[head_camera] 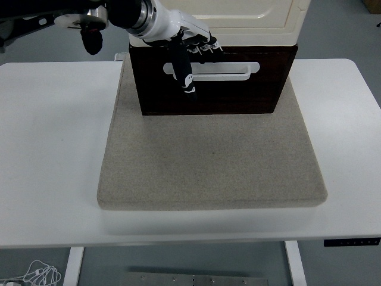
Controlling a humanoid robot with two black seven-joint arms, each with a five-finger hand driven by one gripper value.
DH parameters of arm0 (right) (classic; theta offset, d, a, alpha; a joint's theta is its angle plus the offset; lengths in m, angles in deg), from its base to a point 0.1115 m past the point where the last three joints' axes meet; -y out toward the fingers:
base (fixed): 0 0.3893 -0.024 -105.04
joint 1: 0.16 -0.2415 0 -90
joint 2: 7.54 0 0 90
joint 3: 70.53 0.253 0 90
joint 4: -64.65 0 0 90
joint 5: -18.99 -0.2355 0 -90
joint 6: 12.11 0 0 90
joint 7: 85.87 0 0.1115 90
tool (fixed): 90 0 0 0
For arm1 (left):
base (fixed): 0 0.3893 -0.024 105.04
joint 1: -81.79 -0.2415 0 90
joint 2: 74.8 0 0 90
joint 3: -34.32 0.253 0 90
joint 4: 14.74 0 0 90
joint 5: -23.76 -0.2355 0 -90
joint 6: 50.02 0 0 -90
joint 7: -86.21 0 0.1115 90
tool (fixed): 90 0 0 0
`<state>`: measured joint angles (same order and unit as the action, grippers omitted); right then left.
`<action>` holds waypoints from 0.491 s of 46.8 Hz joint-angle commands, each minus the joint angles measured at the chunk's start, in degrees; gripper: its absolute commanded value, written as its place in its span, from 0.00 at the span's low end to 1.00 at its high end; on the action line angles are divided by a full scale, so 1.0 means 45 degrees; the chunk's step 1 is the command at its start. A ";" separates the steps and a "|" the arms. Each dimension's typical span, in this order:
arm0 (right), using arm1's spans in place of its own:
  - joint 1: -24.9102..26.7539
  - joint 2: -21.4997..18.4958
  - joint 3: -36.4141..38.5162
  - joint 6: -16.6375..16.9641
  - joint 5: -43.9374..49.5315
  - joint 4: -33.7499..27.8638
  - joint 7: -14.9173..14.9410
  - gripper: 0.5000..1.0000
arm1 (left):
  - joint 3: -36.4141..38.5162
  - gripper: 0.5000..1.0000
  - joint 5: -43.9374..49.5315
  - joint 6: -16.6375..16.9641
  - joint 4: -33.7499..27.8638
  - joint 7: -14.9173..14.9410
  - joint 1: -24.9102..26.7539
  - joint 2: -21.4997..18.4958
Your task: Open the drawer under the combination cabinet
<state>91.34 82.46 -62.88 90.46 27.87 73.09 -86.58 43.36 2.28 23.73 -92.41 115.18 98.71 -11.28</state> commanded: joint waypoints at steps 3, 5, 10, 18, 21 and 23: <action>-0.0001 0.0000 0.0000 0.0000 0.0000 0.0000 0.0001 0.85 | 0.0004 1.00 -0.0011 0.0446 0.0014 0.0103 -0.0167 0.0238; -0.0001 0.0000 0.0000 0.0000 0.0000 0.0000 0.0001 0.85 | -0.0015 1.00 -0.0011 0.0583 -0.0006 0.0162 -0.0167 0.0238; -0.0001 0.0000 0.0000 0.0000 0.0000 0.0000 0.0001 0.85 | -0.0015 1.00 -0.0012 0.0759 -0.0006 0.0221 -0.0264 0.0374; -0.0001 0.0000 0.0000 0.0000 0.0000 0.0000 0.0001 0.85 | 0.0004 1.00 -0.0012 0.1579 -0.0006 0.0240 -0.0499 0.0609; -0.0001 0.0000 0.0000 0.0000 0.0000 0.0000 0.0001 0.85 | 0.0004 1.00 -0.0012 0.1638 -0.0006 0.0240 -0.0499 0.0609; -0.0001 0.0000 0.0000 0.0000 0.0000 0.0000 0.0001 0.85 | 0.0004 1.00 -0.0012 0.1657 0.0013 0.0240 -0.0499 0.0609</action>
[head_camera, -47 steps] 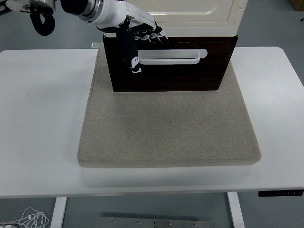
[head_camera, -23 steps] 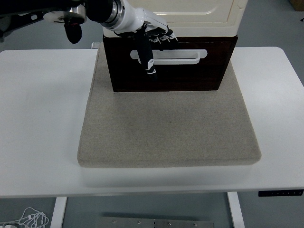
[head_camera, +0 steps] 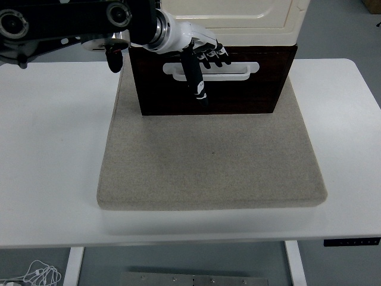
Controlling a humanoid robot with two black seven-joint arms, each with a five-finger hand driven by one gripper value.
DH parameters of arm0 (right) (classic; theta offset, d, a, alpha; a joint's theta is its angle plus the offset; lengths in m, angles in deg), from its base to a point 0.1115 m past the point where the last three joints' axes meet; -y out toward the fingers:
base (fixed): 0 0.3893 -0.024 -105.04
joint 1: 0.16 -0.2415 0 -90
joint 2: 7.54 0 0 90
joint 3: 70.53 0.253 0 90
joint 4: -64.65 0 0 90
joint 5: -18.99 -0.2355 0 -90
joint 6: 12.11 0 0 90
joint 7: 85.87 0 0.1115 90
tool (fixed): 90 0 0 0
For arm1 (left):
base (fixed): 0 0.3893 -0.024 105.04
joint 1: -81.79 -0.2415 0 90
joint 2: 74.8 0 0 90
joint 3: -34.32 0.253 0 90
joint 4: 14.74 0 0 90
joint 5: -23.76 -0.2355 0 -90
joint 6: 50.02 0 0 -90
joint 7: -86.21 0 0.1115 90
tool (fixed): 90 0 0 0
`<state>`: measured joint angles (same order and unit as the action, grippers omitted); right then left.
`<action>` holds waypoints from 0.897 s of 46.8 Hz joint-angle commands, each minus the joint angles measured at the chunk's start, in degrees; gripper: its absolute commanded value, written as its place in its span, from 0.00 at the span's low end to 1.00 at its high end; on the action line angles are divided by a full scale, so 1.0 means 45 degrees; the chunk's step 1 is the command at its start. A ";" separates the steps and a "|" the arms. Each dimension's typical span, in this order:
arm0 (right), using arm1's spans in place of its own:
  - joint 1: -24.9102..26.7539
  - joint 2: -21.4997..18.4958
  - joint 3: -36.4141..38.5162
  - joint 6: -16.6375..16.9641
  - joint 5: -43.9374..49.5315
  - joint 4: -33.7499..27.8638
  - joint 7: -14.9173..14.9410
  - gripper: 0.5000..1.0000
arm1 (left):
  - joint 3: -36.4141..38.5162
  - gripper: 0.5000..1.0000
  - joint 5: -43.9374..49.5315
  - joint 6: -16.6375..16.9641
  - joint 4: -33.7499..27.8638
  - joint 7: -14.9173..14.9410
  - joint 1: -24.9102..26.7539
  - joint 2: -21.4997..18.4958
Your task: Open the drawer under the combination cabinet
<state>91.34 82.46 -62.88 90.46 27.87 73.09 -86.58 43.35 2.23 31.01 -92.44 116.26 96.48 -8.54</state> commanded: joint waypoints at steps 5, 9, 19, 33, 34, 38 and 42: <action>-0.0001 0.0000 0.0000 0.0000 0.0000 0.0000 0.0001 0.85 | 0.0006 1.00 -0.0001 0.0079 0.0041 0.0001 -0.0061 0.0002; -0.0001 0.0000 0.0000 0.0000 0.0000 0.0000 0.0001 0.85 | 0.0026 1.00 -0.0020 0.0255 0.0041 0.0001 -0.0119 0.0002; -0.0001 0.0000 0.0000 0.0000 0.0000 0.0000 0.0001 0.85 | 0.0319 1.00 -0.0020 0.0489 0.0080 0.0001 -0.0178 0.0021; -0.0001 0.0000 0.0000 0.0000 0.0000 0.0000 0.0001 0.85 | 0.0338 1.00 -0.0020 0.0490 0.0314 0.0001 -0.0354 0.0041; -0.0001 0.0000 0.0000 0.0000 0.0000 0.0000 0.0001 0.85 | 0.0338 1.00 -0.0020 0.0490 0.0334 0.0001 -0.0373 0.0060; -0.0001 0.0000 0.0000 0.0000 0.0000 0.0000 0.0001 0.85 | 0.0338 1.00 -0.0020 0.0490 0.0392 0.0001 -0.0530 0.0431; -0.0001 0.0000 0.0000 0.0000 0.0000 0.0000 0.0001 0.85 | 0.0338 1.00 -0.0040 0.0490 0.0392 0.0001 -0.0549 0.0529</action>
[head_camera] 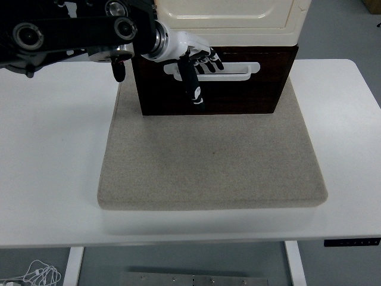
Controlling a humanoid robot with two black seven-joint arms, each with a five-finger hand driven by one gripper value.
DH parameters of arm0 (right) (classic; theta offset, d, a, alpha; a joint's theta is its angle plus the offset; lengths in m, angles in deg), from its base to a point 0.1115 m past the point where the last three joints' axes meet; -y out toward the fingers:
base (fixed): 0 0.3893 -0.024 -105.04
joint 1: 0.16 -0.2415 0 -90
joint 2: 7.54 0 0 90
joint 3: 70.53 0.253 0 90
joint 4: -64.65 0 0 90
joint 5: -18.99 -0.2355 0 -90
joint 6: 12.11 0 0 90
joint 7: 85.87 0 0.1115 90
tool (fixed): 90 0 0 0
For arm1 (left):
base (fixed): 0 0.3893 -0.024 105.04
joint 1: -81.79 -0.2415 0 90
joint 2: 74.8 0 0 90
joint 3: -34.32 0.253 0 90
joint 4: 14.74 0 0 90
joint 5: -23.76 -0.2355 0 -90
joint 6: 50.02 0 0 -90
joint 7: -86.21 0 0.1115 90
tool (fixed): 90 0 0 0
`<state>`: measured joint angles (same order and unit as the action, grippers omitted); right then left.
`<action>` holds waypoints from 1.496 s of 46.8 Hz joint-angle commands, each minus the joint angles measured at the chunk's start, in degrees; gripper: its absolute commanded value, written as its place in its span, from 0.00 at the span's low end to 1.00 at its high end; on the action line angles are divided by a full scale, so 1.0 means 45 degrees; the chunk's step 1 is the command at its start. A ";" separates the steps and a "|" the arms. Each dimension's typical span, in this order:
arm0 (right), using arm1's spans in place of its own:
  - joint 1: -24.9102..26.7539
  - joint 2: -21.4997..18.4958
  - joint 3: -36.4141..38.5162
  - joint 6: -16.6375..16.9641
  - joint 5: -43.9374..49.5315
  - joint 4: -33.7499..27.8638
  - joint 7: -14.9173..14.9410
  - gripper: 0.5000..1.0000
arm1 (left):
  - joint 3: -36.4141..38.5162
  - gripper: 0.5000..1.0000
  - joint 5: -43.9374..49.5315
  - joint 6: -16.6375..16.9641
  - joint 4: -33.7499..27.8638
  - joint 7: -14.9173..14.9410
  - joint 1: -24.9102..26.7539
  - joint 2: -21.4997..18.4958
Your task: Open the drawer under the combination cabinet
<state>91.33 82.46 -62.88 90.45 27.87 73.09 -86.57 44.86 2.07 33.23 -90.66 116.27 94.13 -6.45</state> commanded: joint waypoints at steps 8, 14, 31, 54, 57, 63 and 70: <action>0.0000 0.0000 0.0000 0.0000 0.0000 0.0000 -0.0001 0.85 | -0.0018 1.00 -0.0278 -0.0005 0.0113 -0.0001 -0.0066 0.0083; 0.0000 0.0000 0.0000 0.0000 0.0000 0.0000 -0.0001 0.85 | 0.0001 1.00 -0.0297 -0.0005 0.0133 -0.0001 -0.0203 0.0102; 0.0000 0.0000 0.0000 0.0000 0.0000 0.0000 -0.0001 0.85 | -0.0018 1.00 -0.0317 -0.0239 0.0016 -0.0001 -0.0164 0.0102; 0.0000 0.0000 0.0000 0.0000 0.0000 0.0000 -0.0001 0.85 | -0.0136 1.00 -0.0297 -0.1118 -0.0316 0.0019 0.0110 0.0044; 0.0000 0.0000 0.0000 0.0000 0.0000 0.0000 -0.0001 0.85 | -0.0155 1.00 -0.0297 -0.1313 -0.0316 0.0019 0.0168 0.0005; 0.0000 0.0000 0.0000 0.0000 0.0000 0.0000 -0.0001 0.85 | -0.0175 1.00 -0.0278 -0.1645 -0.0316 0.0019 0.0227 -0.0034; 0.0000 0.0000 0.0000 0.0000 0.0000 0.0000 -0.0001 0.85 | -0.0233 1.00 -0.0239 -0.2055 -0.0316 0.0019 0.0285 -0.0054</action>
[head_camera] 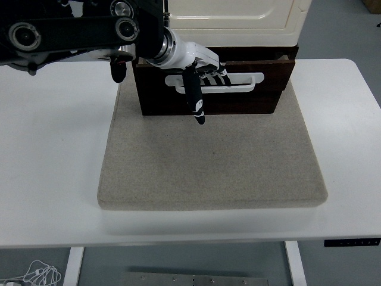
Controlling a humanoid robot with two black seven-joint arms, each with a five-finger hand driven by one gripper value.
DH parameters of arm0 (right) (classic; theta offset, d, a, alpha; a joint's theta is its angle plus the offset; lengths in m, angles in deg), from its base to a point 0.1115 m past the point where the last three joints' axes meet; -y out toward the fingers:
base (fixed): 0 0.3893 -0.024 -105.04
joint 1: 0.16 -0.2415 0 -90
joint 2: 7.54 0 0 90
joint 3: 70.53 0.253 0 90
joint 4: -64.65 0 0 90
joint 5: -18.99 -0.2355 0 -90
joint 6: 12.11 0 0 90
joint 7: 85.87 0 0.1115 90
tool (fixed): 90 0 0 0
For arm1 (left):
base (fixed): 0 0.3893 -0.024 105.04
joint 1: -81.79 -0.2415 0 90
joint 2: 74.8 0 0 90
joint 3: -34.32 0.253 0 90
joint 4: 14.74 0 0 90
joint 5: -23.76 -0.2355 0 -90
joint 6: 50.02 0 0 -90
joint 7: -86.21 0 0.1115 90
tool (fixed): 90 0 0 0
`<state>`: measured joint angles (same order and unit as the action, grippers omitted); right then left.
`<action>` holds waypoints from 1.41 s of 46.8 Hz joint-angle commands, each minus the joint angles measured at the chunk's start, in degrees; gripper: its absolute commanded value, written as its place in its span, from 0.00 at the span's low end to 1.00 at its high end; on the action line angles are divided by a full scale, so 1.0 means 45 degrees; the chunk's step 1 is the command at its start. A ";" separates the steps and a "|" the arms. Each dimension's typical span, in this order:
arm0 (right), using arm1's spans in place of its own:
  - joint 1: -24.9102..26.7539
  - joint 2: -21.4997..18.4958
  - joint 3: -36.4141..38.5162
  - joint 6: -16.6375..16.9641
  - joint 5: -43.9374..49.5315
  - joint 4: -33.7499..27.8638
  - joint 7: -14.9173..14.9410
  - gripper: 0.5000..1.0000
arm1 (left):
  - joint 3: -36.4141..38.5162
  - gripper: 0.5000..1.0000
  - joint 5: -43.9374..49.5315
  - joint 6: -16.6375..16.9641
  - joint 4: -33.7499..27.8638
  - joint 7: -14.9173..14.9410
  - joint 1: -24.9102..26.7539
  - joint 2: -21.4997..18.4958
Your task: Open the drawer under the combination cabinet
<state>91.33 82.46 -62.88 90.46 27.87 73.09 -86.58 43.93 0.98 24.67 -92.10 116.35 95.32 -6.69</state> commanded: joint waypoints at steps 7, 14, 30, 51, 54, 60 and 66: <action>0.0000 0.0000 0.0000 0.0000 0.0000 0.0000 0.0002 0.85 | -0.0182 1.00 0.0024 -0.0445 -0.0093 0.0000 0.0019 -0.0020; 0.0000 0.0000 0.0000 0.0000 0.0000 0.0000 0.0002 0.85 | -0.0240 1.00 0.0043 -0.0679 -0.0171 0.0000 0.0019 -0.0039; 0.0000 0.0000 0.0000 0.0000 0.0000 0.0000 0.0002 0.85 | -0.0377 1.00 0.0082 -0.1226 -0.0230 0.0000 0.0136 -0.0176; 0.0000 0.0000 0.0000 0.0000 0.0000 0.0000 0.0002 0.85 | -0.0592 1.00 0.0121 -0.1969 -0.0386 0.0000 0.0273 -0.0410; 0.0000 0.0000 0.0000 0.0000 0.0000 0.0000 0.0002 0.85 | -0.0592 1.00 0.0141 -0.1969 -0.0484 0.0000 0.0293 -0.0430; 0.0000 0.0000 0.0000 0.0000 0.0000 0.0000 0.0002 0.85 | -0.0592 1.00 0.0141 -0.2124 -0.0523 -0.0019 0.0273 -0.0449; 0.0000 0.0000 0.0000 0.0000 0.0000 0.0000 0.0002 0.85 | -0.0612 1.00 0.0141 -0.2203 -0.0601 0.0000 0.0293 -0.0449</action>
<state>91.33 82.46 -62.88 90.46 27.87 73.09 -86.57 41.21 1.58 15.01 -94.50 116.33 96.65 -8.73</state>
